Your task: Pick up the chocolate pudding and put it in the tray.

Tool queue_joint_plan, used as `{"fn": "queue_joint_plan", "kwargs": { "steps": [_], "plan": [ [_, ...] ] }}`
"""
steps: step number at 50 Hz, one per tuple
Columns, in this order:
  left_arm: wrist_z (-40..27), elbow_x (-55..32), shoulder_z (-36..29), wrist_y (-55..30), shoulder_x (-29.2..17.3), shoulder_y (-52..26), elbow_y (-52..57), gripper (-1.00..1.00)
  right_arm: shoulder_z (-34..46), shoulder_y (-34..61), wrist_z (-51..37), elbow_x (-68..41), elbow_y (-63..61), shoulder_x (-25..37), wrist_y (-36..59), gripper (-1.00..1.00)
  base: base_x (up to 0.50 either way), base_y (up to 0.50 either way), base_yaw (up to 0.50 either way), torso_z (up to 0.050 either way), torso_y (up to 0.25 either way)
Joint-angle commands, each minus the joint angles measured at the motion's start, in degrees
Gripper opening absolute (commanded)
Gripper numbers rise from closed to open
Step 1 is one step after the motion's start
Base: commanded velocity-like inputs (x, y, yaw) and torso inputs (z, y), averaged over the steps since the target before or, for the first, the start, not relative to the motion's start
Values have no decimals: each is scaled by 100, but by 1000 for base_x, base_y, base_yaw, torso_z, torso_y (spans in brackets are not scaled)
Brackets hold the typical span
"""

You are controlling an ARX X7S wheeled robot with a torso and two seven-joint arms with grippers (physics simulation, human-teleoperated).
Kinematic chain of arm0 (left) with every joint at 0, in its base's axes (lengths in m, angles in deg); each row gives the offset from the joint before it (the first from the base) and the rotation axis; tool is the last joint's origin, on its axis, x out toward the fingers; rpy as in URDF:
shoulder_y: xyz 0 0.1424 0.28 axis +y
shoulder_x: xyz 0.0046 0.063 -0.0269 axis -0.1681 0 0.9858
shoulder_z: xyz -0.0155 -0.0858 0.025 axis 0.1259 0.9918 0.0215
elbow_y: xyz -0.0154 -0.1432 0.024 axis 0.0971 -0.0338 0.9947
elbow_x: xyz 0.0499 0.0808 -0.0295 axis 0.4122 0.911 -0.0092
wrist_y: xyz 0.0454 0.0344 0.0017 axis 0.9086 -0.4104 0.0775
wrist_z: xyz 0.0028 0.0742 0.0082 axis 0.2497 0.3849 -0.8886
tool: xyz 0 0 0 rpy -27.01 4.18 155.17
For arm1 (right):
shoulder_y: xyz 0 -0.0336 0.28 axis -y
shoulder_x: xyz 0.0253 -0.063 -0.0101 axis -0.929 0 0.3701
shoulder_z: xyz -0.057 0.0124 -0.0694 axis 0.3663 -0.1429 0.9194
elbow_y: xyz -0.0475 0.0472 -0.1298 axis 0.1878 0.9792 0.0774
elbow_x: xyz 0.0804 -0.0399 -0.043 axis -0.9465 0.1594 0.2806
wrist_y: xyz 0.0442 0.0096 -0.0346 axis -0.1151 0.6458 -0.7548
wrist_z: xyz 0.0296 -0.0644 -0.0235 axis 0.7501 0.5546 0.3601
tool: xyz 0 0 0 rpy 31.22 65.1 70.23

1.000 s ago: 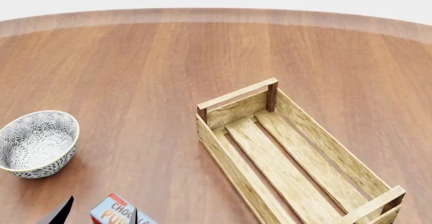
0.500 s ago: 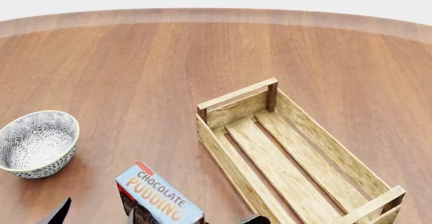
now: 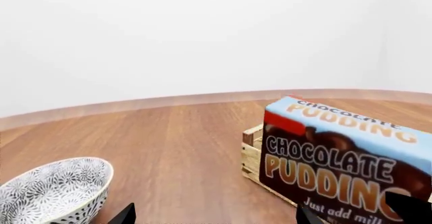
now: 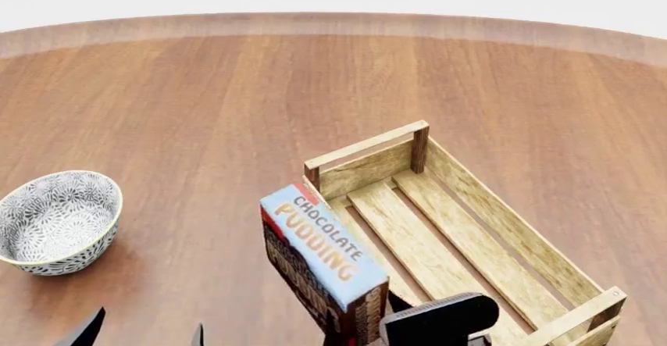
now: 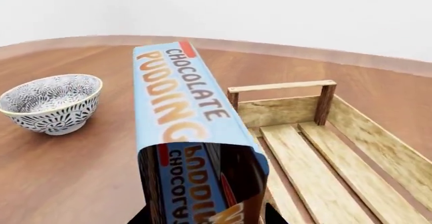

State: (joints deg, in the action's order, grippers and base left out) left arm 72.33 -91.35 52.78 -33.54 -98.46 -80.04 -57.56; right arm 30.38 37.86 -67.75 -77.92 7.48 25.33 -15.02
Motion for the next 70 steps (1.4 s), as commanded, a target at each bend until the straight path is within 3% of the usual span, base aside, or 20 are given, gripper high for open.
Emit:
{"fn": "queue_joint_plan", "kwargs": {
  "steps": [1, 23, 70],
  "plan": [
    [-17, -33, -3, 58, -9, 12, -66, 100, -336, 28, -193, 48, -86, 116, 58, -100, 0, 0, 0, 0, 0],
    [-51, -76, -30, 89, -44, -4, -103, 100, -509, 196, -422, 59, 201, 130, 59, -100, 0, 0, 0, 0, 0],
    [-17, -193, -13, 477, -82, -33, -644, 100, -917, 990, -1064, 465, 2512, -279, -1053, -100, 0, 0, 0, 0, 0]
  ]
}}
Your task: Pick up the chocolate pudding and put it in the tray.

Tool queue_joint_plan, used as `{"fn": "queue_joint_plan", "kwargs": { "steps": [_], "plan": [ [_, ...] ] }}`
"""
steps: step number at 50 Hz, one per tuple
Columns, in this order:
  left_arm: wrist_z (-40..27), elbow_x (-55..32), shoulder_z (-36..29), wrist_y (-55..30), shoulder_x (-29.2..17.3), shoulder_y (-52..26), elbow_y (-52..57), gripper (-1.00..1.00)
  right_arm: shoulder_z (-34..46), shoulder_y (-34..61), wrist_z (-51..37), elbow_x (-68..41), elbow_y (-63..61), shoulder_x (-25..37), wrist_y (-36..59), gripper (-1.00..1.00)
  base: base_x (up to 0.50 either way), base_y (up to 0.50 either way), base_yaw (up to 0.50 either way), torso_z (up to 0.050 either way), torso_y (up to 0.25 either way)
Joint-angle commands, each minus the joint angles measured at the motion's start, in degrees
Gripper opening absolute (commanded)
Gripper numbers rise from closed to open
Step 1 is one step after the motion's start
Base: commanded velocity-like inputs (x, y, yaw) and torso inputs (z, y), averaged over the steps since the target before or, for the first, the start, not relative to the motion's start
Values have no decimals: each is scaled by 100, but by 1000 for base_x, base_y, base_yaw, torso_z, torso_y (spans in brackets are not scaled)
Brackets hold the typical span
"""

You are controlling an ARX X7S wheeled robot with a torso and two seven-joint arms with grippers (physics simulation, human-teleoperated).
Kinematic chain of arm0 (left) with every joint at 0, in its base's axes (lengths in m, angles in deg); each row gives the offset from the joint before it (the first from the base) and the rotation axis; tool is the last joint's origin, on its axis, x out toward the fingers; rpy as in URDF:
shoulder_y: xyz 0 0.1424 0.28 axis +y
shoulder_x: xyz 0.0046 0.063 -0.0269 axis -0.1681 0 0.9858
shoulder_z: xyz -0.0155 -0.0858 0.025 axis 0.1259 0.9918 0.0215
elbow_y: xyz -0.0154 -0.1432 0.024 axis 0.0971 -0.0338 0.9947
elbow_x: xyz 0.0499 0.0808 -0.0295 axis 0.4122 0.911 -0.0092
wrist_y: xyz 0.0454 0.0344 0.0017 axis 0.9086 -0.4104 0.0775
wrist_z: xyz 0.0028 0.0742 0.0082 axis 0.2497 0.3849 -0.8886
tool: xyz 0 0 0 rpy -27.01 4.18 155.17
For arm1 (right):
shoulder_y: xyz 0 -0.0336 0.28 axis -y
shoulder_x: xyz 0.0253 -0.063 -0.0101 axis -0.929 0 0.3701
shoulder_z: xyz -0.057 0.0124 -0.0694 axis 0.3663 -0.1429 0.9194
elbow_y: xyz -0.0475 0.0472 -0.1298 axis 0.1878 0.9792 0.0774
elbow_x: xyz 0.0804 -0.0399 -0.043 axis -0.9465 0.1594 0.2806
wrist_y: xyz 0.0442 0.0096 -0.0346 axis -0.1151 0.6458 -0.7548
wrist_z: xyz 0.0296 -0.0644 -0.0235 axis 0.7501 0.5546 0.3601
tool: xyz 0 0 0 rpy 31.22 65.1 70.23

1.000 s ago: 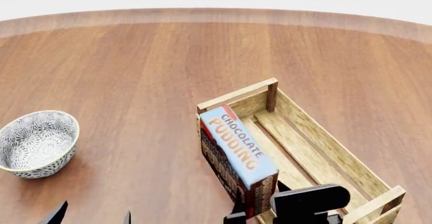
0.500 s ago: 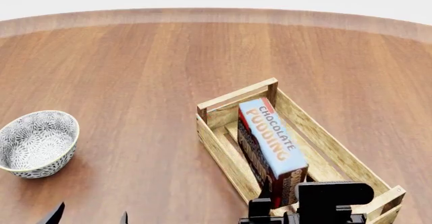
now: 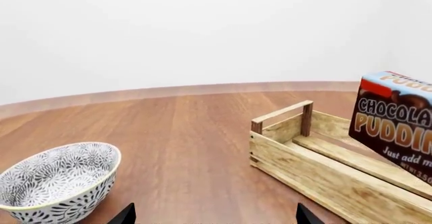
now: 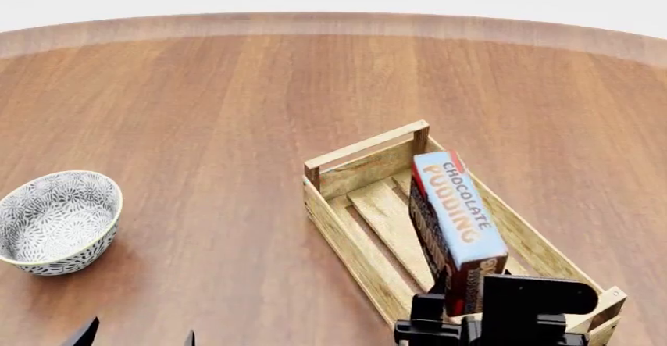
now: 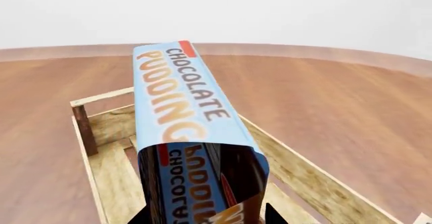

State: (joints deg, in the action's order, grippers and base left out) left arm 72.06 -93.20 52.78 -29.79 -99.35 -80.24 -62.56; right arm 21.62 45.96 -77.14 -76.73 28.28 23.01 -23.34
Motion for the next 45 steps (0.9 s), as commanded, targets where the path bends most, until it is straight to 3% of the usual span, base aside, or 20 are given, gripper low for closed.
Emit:
{"fn": "queue_joint_plan", "kwargs": {
  "steps": [1, 27, 28, 45],
  "plan": [
    [0, -12, -14, 74, 2, -15, -123, 100, -45, 203, -135, 356, 473, -54, -254, -100, 0, 0, 0, 0, 0],
    [-30, -39, -63, 118, -9, -38, -207, 100, 19, 453, -239, 526, 1088, -162, -666, -100, 0, 0, 0, 0, 0],
    [-40, -50, -66, 80, -17, -31, -157, 100, 27, 465, -190, 487, 1106, -163, -589, 100, 0, 0, 0, 0, 0],
    [-83, -46, -124, 63, -24, -35, -105, 100, -48, 285, -292, 372, 720, -61, -471, 100, 0, 0, 0, 0, 0]
  ]
}}
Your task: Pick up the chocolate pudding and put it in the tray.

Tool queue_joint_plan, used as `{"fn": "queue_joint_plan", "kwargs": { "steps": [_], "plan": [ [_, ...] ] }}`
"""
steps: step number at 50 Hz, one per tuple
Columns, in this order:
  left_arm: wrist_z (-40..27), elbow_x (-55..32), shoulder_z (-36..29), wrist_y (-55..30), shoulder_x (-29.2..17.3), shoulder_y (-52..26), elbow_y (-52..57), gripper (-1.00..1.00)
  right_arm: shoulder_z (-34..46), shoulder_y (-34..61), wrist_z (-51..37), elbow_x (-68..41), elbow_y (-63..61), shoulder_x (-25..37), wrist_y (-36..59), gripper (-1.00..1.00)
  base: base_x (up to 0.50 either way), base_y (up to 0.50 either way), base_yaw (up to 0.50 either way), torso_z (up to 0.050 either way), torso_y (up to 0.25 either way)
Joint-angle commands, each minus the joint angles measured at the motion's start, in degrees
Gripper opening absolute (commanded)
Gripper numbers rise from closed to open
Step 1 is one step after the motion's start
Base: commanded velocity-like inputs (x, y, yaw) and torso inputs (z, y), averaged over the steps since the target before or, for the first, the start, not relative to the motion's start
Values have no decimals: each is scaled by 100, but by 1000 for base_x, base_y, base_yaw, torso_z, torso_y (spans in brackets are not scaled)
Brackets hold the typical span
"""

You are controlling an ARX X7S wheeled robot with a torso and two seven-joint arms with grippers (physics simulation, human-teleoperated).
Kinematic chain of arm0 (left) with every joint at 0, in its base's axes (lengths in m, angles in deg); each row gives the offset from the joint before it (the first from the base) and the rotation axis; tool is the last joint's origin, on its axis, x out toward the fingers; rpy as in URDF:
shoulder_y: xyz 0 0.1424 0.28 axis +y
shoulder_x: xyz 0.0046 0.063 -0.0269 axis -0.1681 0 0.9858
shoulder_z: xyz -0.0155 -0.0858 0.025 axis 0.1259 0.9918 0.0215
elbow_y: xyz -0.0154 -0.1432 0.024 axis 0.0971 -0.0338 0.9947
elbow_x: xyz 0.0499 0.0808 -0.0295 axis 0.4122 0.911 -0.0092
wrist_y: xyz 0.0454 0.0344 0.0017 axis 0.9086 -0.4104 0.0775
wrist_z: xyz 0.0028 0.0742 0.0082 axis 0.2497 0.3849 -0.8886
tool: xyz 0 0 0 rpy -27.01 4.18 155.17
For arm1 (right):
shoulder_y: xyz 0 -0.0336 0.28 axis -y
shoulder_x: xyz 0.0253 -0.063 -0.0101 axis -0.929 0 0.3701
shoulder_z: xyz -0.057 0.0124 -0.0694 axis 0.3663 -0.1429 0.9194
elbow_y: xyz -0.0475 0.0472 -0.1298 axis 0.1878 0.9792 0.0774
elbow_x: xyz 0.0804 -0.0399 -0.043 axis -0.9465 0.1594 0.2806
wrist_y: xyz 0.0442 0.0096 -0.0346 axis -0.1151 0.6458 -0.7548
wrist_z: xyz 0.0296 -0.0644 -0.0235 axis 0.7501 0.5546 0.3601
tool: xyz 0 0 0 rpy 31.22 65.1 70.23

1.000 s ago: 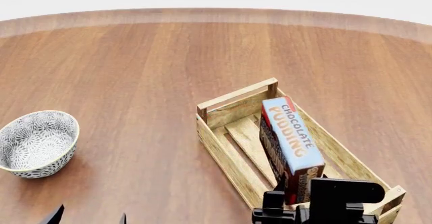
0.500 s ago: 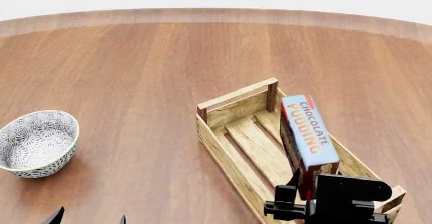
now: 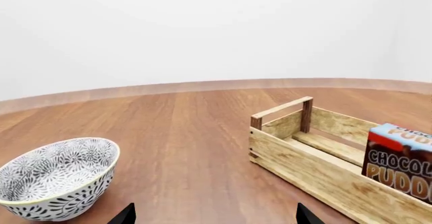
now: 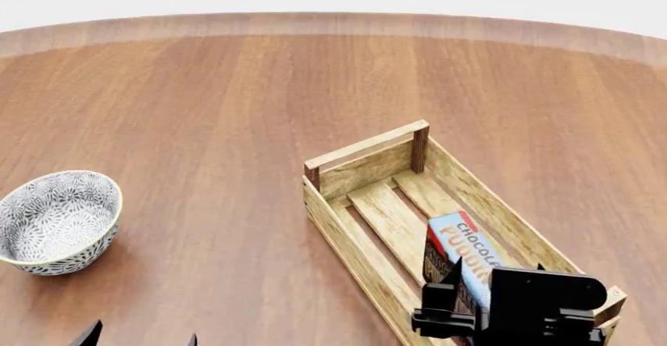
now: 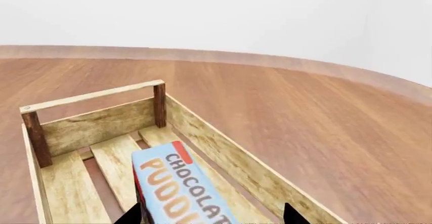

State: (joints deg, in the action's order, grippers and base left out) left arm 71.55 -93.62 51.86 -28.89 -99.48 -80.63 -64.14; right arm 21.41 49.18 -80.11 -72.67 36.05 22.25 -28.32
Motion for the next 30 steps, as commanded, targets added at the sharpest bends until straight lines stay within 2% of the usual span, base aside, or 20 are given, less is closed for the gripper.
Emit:
{"fn": "queue_joint_plan", "kwargs": {
  "steps": [1, 12, 18, 23, 30],
  "plan": [
    [-41, -11, -28, -51, -17, 2, 78, 100, -22, -40, -1, -31, -73, 19, 32, 100, 0, 0, 0, 0, 0],
    [-112, -43, -31, -262, -81, -39, 341, 100, -115, -146, -43, -125, -392, 20, -186, 100, 0, 0, 0, 0, 0],
    [-425, -133, 192, -729, -370, 76, 1722, 100, -317, -851, -257, -247, -2142, 152, -654, 100, 0, 0, 0, 0, 0],
    [-616, -124, 218, -1116, -516, 107, 2598, 100, -340, -1187, -392, -282, -3140, 244, -694, 100, 0, 0, 0, 0, 0],
    [-821, -66, 333, -1007, -441, 91, 2933, 100, -297, -1517, -547, -355, -4408, 414, -481, 100, 0, 0, 0, 0, 0]
  ]
}}
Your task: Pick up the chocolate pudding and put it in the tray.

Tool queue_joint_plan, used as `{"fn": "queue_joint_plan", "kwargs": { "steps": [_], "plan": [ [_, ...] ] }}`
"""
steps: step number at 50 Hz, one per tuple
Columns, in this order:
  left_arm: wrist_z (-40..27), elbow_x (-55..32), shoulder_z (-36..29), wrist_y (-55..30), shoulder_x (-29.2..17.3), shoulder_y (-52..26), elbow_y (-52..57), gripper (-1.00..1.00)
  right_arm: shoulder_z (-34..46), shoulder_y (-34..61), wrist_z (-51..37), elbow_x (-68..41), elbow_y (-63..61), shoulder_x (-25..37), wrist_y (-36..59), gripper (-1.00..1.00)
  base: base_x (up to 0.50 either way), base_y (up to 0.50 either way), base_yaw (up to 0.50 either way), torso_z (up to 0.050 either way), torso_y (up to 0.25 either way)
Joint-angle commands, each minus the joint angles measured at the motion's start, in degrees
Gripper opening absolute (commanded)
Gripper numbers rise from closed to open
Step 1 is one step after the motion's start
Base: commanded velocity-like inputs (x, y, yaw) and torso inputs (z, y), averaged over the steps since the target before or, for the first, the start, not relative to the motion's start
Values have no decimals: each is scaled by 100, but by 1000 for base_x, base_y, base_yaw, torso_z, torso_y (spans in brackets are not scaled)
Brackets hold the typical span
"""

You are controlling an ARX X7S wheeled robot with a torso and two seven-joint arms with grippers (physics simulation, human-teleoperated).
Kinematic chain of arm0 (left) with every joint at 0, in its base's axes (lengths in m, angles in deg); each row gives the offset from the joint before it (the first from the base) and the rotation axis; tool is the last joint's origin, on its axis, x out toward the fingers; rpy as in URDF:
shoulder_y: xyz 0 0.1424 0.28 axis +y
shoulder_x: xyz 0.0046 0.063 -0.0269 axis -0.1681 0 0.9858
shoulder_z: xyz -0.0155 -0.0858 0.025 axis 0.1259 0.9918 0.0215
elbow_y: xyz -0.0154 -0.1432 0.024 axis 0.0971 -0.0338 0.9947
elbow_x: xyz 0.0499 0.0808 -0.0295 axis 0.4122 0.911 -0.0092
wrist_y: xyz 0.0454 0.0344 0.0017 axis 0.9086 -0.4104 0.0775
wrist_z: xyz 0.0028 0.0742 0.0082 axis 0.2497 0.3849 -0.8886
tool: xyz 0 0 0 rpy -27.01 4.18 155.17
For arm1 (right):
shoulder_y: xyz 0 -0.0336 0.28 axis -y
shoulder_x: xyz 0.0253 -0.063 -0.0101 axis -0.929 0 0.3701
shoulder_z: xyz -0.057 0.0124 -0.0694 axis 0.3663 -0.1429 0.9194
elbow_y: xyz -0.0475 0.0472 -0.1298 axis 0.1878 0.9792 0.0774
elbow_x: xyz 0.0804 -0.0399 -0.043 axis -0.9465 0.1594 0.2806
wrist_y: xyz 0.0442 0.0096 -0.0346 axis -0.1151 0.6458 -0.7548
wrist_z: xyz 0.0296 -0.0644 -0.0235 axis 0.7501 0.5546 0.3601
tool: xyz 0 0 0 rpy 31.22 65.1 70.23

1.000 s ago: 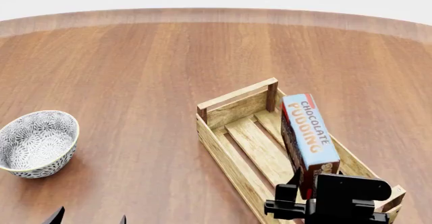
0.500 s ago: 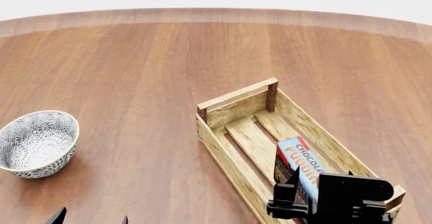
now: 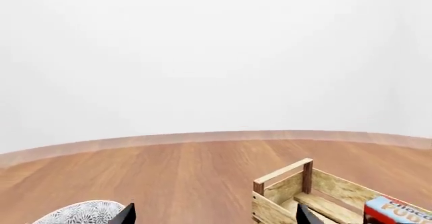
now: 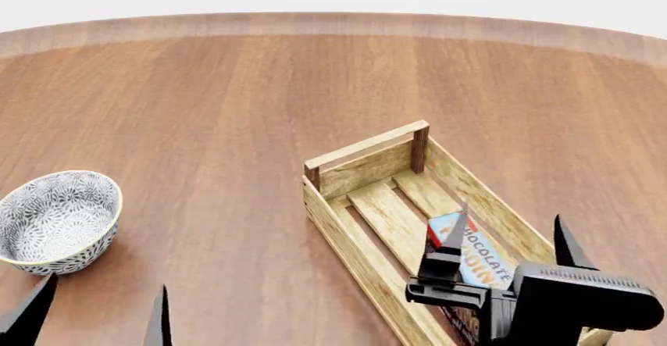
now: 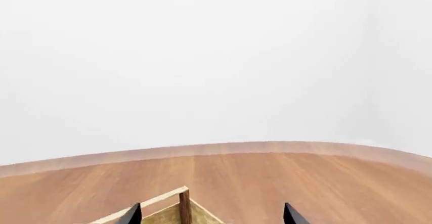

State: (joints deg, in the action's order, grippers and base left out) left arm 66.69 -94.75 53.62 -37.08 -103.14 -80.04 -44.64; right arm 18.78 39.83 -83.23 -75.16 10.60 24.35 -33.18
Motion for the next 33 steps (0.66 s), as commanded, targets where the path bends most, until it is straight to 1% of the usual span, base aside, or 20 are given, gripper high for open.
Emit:
{"fn": "queue_joint_plan", "kwargs": {
  "steps": [1, 7, 12, 33],
  "plan": [
    [-321, 24, 146, -227, -100, 41, 1036, 100, -18, -652, -284, -89, -2109, 244, 73, 100, 0, 0, 0, 0, 0],
    [-399, -2, 144, -433, -172, 52, 1443, 100, -25, -857, -372, -118, -2650, 340, 142, 100, 0, 0, 0, 0, 0],
    [-436, -52, 126, -637, -221, 5, 1716, 100, -31, -947, -371, -151, -2769, 362, 91, 100, 0, 0, 0, 0, 0],
    [-463, 4, 37, -566, -247, 47, 1718, 100, -4, -1003, -350, -135, -2649, 374, -52, 100, 0, 0, 0, 0, 0]
  ]
}}
